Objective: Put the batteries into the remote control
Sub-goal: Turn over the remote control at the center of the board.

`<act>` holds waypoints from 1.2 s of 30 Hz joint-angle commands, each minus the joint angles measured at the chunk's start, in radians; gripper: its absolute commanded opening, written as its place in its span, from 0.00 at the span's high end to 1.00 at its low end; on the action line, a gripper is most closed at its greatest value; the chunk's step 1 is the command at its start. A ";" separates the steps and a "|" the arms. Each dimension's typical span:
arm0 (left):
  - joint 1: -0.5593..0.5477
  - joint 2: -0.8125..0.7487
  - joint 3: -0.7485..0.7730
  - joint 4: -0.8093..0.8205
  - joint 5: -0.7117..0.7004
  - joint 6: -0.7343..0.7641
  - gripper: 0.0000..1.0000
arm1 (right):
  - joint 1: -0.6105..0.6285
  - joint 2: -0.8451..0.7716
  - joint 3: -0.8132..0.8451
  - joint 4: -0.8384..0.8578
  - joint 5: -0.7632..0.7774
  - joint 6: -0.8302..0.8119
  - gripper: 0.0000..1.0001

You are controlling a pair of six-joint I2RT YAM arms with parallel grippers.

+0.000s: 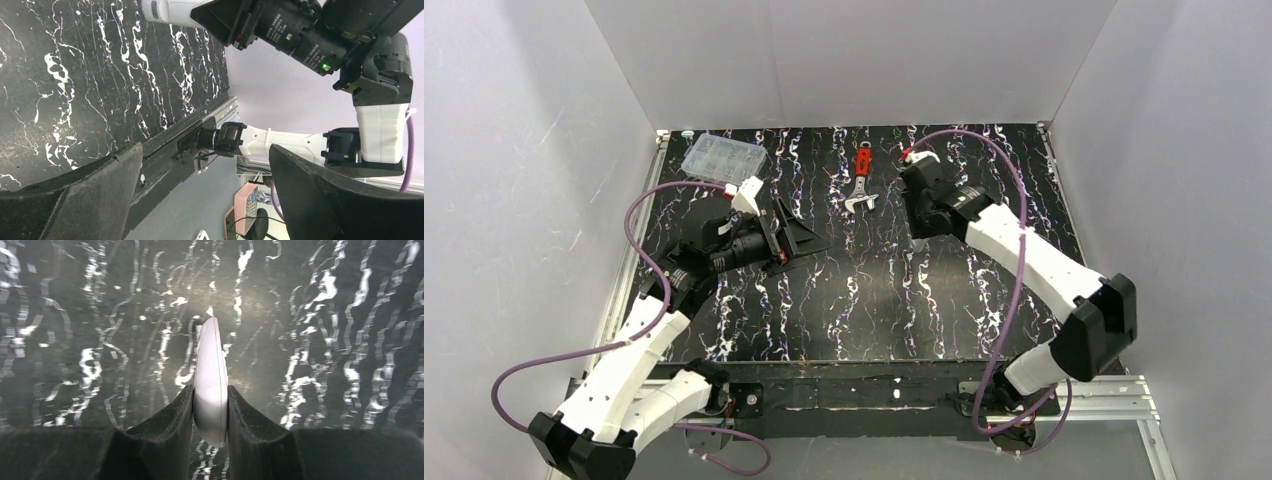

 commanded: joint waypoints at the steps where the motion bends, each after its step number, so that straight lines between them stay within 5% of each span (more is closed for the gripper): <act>1: -0.002 -0.024 0.047 -0.041 0.027 0.043 0.02 | 0.064 0.087 0.139 -0.132 0.294 -0.149 0.99; 8: 0.000 -0.038 0.094 -0.118 0.021 0.093 0.02 | 0.145 0.316 0.270 -0.310 0.460 -0.186 0.99; 17: 0.000 -0.037 0.125 -0.143 0.054 0.109 0.02 | 0.211 0.494 0.261 -0.213 0.621 -0.295 0.99; 30: 0.001 -0.026 0.104 -0.144 0.080 0.080 0.02 | 0.274 0.627 0.228 -0.183 0.613 -0.193 0.99; 36: 0.001 -0.002 0.077 -0.092 0.098 0.035 0.02 | 0.287 0.650 0.220 -0.194 0.561 -0.142 0.90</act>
